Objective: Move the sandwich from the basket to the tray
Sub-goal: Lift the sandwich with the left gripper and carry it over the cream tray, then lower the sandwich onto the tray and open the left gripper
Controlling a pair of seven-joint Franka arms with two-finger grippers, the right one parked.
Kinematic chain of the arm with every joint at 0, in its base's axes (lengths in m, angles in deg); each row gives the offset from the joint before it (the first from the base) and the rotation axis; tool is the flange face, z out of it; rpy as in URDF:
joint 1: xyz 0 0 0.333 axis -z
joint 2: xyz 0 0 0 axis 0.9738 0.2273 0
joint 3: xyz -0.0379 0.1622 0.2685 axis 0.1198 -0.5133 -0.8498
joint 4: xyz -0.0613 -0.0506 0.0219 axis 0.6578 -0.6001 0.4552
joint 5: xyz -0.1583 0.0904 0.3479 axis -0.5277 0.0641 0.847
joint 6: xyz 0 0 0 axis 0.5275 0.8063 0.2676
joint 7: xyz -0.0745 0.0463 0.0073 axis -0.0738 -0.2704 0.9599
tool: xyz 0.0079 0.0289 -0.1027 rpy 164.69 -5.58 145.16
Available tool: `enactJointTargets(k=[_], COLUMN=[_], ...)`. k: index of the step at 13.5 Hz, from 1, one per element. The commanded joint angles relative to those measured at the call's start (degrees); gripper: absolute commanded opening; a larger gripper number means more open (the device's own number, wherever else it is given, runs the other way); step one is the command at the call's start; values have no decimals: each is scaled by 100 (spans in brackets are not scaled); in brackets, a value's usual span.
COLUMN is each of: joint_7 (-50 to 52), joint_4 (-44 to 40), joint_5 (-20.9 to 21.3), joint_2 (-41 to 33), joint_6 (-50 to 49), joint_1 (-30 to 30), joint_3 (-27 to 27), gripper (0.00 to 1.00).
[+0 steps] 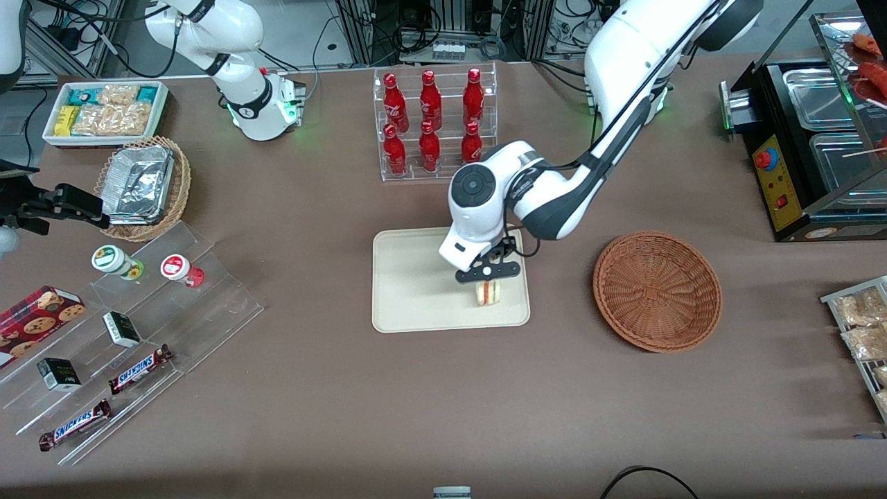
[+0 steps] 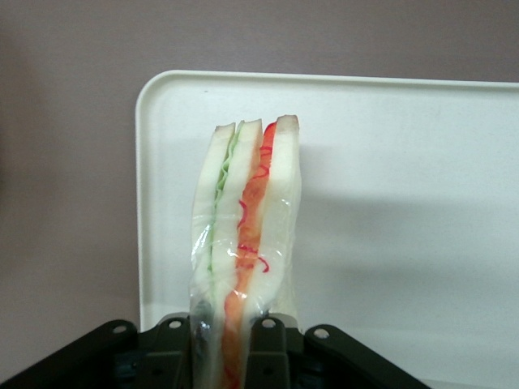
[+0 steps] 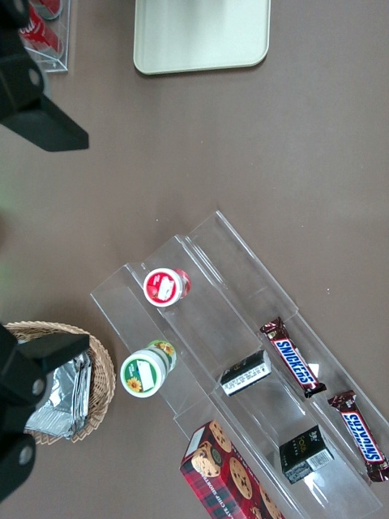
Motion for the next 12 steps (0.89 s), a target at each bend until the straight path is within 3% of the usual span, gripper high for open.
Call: enactJointTargets(k=[1,4,12], joint_7=[-278,-454,-394], joint_4=[-810,-1627,-1937], joint_5=[136,145,295], joint_2=[515,1069,1448], joint_6=[-445,-955,-965], joint_1=[333,614,914], joint_3=[-27,-45,-132], gripper=[0,0,0])
